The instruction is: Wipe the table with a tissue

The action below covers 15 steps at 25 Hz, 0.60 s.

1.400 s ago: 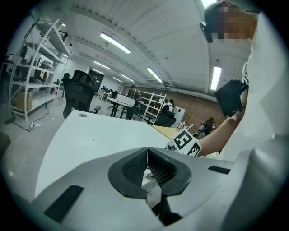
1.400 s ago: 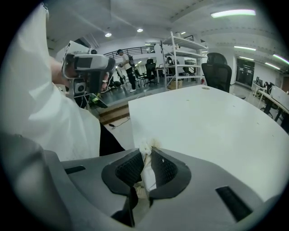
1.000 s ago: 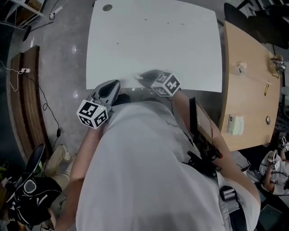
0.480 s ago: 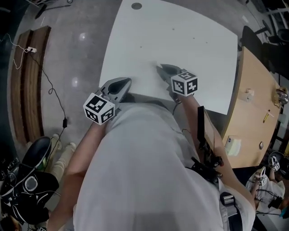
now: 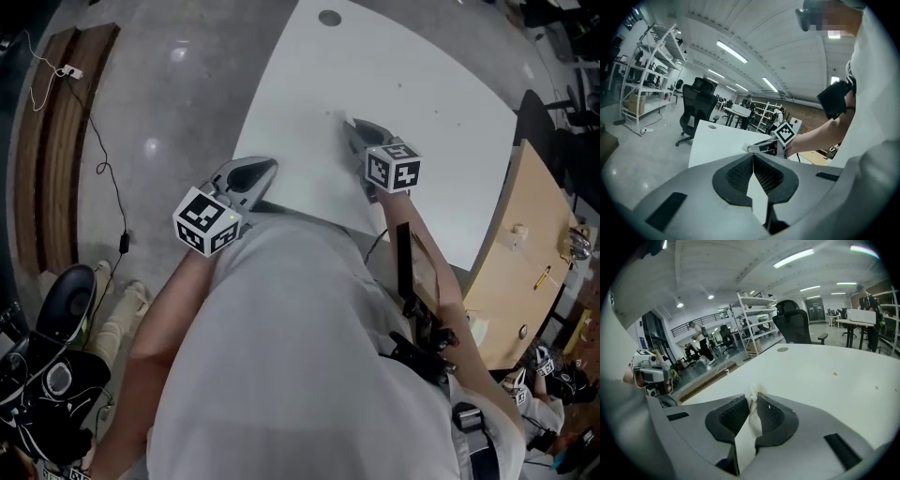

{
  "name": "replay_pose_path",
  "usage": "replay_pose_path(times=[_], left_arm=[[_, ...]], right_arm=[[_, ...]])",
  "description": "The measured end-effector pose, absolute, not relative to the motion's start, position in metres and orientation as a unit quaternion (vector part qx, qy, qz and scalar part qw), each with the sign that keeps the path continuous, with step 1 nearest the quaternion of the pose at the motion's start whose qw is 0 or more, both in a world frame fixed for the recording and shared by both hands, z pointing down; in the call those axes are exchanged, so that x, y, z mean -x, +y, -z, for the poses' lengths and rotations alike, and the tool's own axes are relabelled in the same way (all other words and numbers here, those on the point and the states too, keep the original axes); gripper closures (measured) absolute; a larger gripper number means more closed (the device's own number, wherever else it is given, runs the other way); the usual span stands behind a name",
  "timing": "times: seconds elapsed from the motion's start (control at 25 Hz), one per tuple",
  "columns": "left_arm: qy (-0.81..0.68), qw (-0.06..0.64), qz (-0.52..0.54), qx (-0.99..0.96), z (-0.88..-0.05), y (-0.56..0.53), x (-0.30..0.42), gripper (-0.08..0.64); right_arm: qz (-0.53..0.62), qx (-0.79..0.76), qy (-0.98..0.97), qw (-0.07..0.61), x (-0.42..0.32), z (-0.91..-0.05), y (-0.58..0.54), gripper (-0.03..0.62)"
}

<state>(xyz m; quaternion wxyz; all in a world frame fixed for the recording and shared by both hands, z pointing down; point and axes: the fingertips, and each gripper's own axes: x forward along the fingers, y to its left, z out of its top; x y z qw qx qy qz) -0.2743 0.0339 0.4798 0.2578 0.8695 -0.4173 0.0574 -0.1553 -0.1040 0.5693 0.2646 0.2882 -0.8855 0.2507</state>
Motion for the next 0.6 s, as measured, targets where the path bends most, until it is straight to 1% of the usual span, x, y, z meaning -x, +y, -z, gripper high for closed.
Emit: replay_pose_path(times=[0.16,0.36,0.48,0.6], left_arm=[[-0.431,0.261,-0.05,-0.862,-0.483,0.027,0.291,0.554],[-0.439,0.271,-0.047,-0.855,-0.486,0.025,0.309,0.554],[-0.439,0.276,-0.047,-0.854,-0.489,0.023,0.316,0.554],[-0.431,0.281,-0.048,-0.856,-0.491,0.02,0.319,0.554]], right_arm=[[-0.241,-0.296,-0.882,0.277,0.164,-0.578,-0.13,0.535],[-0.204,-0.288,-0.877,0.327,0.175,-0.596,-0.132,0.537],[-0.198,-0.294,-0.876,0.328,0.176,-0.598,-0.127,0.537],[-0.187,-0.265,-0.885,0.335,0.188,-0.6,-0.109,0.537]])
